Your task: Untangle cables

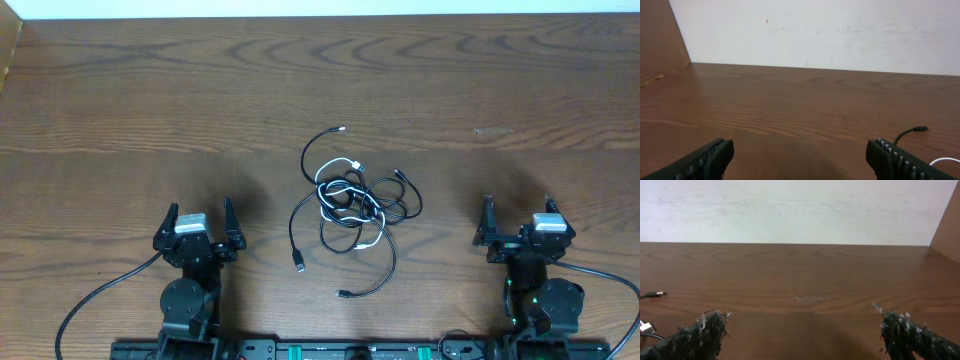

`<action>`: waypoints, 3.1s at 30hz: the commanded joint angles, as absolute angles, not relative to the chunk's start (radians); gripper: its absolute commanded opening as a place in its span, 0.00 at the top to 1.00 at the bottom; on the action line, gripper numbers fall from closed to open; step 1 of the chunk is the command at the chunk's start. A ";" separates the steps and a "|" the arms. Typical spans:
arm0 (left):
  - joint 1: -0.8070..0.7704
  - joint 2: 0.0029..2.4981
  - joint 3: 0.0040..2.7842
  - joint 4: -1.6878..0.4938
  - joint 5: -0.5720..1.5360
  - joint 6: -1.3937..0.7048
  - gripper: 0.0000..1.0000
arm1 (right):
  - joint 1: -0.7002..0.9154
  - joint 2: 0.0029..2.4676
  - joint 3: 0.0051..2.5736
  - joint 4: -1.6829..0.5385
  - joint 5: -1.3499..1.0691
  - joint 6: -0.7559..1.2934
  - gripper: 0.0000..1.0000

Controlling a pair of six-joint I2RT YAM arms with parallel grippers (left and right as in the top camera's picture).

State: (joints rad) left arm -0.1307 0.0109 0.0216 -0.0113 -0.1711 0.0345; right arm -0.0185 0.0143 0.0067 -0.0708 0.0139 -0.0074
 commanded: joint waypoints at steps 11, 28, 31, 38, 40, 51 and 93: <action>-0.126 0.006 0.050 -0.088 -0.184 0.002 0.11 | -0.027 0.006 0.006 -0.075 0.008 0.006 0.01; -0.125 0.358 0.279 -0.206 -0.087 -0.001 0.11 | -0.027 0.006 0.006 -0.075 0.008 0.006 0.01; -0.125 0.457 0.345 -0.251 -0.058 0.000 0.11 | -0.027 0.006 0.006 -0.075 0.008 0.006 0.01; -0.126 0.705 0.486 -0.314 0.163 0.097 0.10 | -0.027 0.006 0.006 -0.075 0.008 0.006 0.01; -0.126 0.770 0.517 -0.324 0.242 0.127 0.10 | -0.027 0.006 0.006 -0.075 0.008 0.006 0.01; -0.126 1.184 0.790 -0.576 0.423 0.306 0.10 | -0.027 0.006 0.006 -0.075 0.008 0.006 0.01; -0.294 1.422 1.115 -0.757 0.392 -0.077 0.10 | -0.027 0.006 0.006 -0.075 0.008 0.006 0.01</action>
State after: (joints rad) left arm -0.2901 1.4071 1.1076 -0.7547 0.4072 -0.0444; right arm -0.0185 0.0120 0.0067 -0.0708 0.0139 -0.0074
